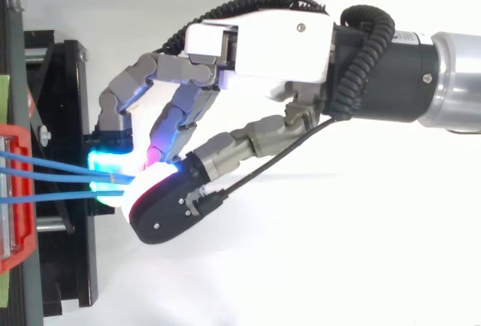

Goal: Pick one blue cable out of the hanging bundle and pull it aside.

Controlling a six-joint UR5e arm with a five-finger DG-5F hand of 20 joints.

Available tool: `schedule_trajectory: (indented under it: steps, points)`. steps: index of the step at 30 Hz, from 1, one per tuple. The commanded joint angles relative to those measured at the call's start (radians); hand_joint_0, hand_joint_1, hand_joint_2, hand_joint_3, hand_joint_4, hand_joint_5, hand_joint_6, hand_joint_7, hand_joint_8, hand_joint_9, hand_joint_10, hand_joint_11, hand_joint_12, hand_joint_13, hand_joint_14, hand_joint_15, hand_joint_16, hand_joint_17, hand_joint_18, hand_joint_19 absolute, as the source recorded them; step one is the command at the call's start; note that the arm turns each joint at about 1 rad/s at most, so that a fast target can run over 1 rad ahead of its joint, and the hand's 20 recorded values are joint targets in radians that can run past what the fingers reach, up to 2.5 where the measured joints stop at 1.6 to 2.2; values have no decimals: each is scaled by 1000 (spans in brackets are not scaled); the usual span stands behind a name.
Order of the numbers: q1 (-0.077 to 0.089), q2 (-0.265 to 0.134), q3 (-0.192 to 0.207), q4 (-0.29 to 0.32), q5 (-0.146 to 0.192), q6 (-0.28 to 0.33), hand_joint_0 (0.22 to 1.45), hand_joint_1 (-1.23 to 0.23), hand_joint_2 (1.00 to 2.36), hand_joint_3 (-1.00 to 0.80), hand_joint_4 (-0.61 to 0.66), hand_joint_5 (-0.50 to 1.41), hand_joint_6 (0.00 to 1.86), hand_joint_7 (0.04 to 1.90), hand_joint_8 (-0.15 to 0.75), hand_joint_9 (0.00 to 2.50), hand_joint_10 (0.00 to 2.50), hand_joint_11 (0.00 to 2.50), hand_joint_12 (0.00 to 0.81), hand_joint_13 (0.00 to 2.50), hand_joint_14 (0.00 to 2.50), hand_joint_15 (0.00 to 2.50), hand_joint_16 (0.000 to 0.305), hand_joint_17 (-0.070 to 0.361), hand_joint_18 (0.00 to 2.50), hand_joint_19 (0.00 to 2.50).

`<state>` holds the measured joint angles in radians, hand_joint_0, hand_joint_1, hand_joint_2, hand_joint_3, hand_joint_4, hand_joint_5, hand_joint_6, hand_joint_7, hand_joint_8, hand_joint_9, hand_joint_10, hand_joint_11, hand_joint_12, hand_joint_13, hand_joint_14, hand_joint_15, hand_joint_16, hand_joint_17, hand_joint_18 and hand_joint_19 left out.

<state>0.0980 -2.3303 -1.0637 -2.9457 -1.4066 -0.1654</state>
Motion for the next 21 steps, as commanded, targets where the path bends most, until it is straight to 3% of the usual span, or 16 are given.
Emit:
schedule_trajectory:
  steps: [1, 5, 12, 21]
  points:
    - [-4, -1, 8, -9, -5, -8, 498, -547, 1000, -500, 41, -90, 874, 906, 304, 1119, 19, 485, 317, 1047, 22, 532, 44, 98, 779, 415]
    - [-8, 0, 16, -26, -5, -13, 587, -591, 1006, -421, 15, -93, 873, 954, 291, 1116, 18, 495, 299, 1029, 21, 545, 41, 91, 752, 449]
    - [-11, -1, 21, -29, -6, -13, 587, -699, 1021, -182, -5, -89, 898, 994, 300, 1109, 18, 512, 302, 1025, 22, 550, 41, 93, 762, 443]
    - [-15, -1, 22, -33, -12, -13, 641, -819, 1022, -165, -41, -112, 930, 889, 278, 1034, 18, 531, 291, 1003, 23, 553, 41, 93, 766, 441]
